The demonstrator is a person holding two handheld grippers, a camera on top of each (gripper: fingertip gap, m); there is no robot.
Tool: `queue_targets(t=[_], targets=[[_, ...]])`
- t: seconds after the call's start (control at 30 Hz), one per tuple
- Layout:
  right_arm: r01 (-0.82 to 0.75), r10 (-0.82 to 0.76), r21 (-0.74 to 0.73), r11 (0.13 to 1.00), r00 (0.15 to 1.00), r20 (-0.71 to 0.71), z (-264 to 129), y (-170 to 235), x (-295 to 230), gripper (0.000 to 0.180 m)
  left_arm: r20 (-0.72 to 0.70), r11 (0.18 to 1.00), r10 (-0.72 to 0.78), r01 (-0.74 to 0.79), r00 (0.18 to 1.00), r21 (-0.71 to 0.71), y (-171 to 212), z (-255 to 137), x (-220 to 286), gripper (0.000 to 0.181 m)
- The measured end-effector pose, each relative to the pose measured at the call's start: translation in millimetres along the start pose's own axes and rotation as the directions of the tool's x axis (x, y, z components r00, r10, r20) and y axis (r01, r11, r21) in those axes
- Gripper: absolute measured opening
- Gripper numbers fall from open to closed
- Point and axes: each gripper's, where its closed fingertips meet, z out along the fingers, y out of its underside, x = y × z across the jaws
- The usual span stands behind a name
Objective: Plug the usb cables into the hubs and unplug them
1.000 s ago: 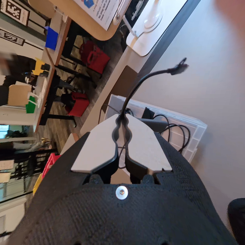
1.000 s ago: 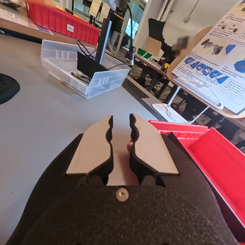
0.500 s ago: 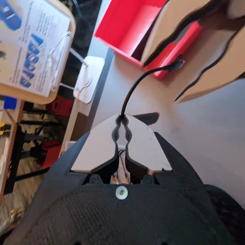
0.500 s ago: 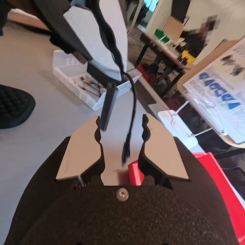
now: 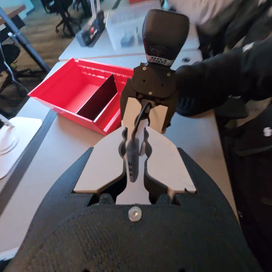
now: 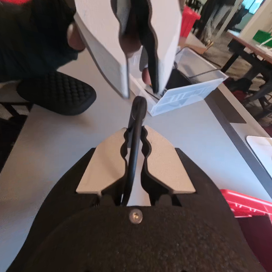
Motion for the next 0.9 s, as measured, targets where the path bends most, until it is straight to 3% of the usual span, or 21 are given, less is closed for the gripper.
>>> queue_targets(t=[0.03, 0.1, 0.2, 0.3, 0.43, 0.57, 0.9], targets=[[-0.014, 0.014, 0.04, 0.999, 1.0, -0.001, -5.7, -0.3, 1.0, 0.015, -0.039, 0.998, -0.036, 0.038, 0.999, 0.045, 2.6, -5.6, 0.8, 0.029], [-0.037, 0.037, 0.136, 0.99, 0.999, 0.003, -18.1, -3.1, 0.7, 0.014, -0.118, 0.989, -0.094, 0.106, 0.988, 0.1, 15.8, -9.4, 4.8, 0.044], [-0.052, 0.046, 0.293, 0.955, 0.999, 0.026, -35.6, -16.1, -4.6, 0.014, -0.102, 0.998, -0.06, 0.063, 0.993, 0.026, 60.8, 12.2, 7.6, 0.053], [-0.007, 0.003, 0.334, 0.942, 1.0, 0.011, -39.9, -21.8, -8.4, 0.014, -0.055, 0.998, 0.049, -0.052, 0.997, -0.047, 87.4, 35.9, 11.9, 0.018], [0.062, -0.055, 0.3, 0.952, 0.998, -0.029, -37.2, -13.6, -10.2, 0.015, -0.024, 0.995, 0.086, -0.088, 0.996, -0.051, 94.7, 47.1, 9.5, 0.018], [0.133, -0.13, 0.14, 0.981, 0.991, -0.033, -19.8, 14.3, -15.6, 0.022, -0.025, 0.989, 0.109, -0.111, 0.994, -0.095, 106.7, 53.1, 13.0, 0.018], [0.177, -0.177, 0.009, 0.984, 0.984, -0.022, 11.3, 42.4, -28.3, 0.032, -0.012, 0.941, 0.176, -0.172, 0.984, -0.292, 136.8, 64.8, 20.6, 0.018]])
